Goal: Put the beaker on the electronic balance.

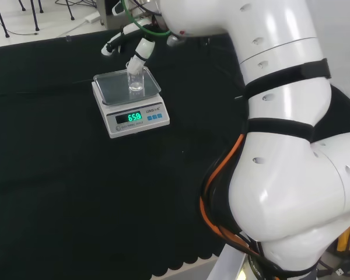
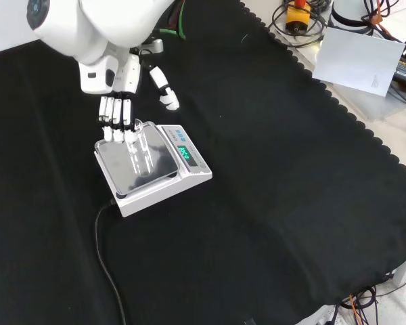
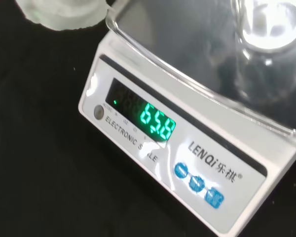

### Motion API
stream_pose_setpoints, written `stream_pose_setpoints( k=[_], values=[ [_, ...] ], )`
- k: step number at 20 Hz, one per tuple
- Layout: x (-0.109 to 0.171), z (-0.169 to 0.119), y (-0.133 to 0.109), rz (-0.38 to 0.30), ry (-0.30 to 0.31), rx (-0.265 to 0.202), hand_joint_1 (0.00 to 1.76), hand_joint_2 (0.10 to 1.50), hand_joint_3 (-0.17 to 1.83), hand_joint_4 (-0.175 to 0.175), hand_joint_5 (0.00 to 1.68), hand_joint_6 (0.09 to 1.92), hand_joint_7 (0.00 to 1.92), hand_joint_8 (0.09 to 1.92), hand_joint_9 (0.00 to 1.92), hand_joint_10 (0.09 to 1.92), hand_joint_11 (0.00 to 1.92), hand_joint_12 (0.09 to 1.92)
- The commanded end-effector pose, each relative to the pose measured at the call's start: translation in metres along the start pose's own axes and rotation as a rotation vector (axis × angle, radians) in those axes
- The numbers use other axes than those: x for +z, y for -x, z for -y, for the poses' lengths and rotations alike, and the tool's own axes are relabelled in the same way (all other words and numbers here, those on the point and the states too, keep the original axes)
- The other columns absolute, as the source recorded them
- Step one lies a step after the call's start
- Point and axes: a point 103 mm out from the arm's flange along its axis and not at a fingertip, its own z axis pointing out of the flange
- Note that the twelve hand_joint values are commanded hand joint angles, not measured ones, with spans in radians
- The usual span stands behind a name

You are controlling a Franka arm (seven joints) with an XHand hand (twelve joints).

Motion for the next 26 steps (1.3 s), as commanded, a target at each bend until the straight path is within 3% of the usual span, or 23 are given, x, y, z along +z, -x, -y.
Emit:
stream_pose_setpoints(
  k=[1,3,6,7,8,10,12,16,19,22,26],
  values=[
    [-0.036,0.039,-0.02,0.169,0.309,0.05,0.8,0.79,-0.07,-0.018,0.52,0.2,0.41,0.61,0.28,0.44,0.0,1.17],
    [-0.046,0.052,-0.025,0.197,0.37,0.08,0.86,0.83,-0.06,-0.033,0.69,0.52,0.64,0.73,0.52,0.7,0.1,1.4],
    [-0.054,0.069,-0.028,0.218,0.411,0.12,0.94,0.9,-0.06,-0.072,0.91,0.75,0.92,0.84,0.86,0.86,0.43,1.39],
    [-0.055,0.075,-0.027,0.217,0.429,0.133,1.0,0.95,-0.03,-0.003,1.0,0.76,1.0,0.85,0.95,0.88,0.57,1.37],
    [-0.055,0.081,-0.028,0.22,0.441,0.153,1.05,0.99,-0.01,0.0,1.06,0.77,1.07,0.84,1.06,0.89,0.75,1.31],
    [-0.051,0.093,-0.025,0.222,0.434,0.208,1.13,1.03,0.02,-0.098,1.1,0.8,1.22,0.81,1.22,0.88,1.1,1.13],
    [-0.042,0.11,-0.02,0.213,0.385,0.292,1.17,1.03,0.04,-0.156,1.11,0.81,1.32,0.77,1.34,0.86,1.29,1.0],
    [-0.022,0.141,-0.006,0.174,0.318,0.431,1.18,1.02,0.07,-0.175,1.11,0.81,1.38,0.73,1.4,0.84,1.37,0.92],
    [-0.011,0.152,-0.001,0.095,0.35,0.481,1.18,0.93,0.26,-0.175,1.11,0.85,1.4,0.7,1.4,0.83,1.37,0.91],
    [0.01,0.169,0.006,0.036,0.3,0.518,1.17,0.81,0.51,-0.175,1.1,0.92,1.4,0.7,1.4,0.83,1.37,0.9],
    [0.034,0.186,0.008,-0.003,0.242,0.611,1.17,0.79,0.57,-0.175,1.09,0.94,1.39,0.7,1.38,0.82,1.36,0.9]
  ],
)
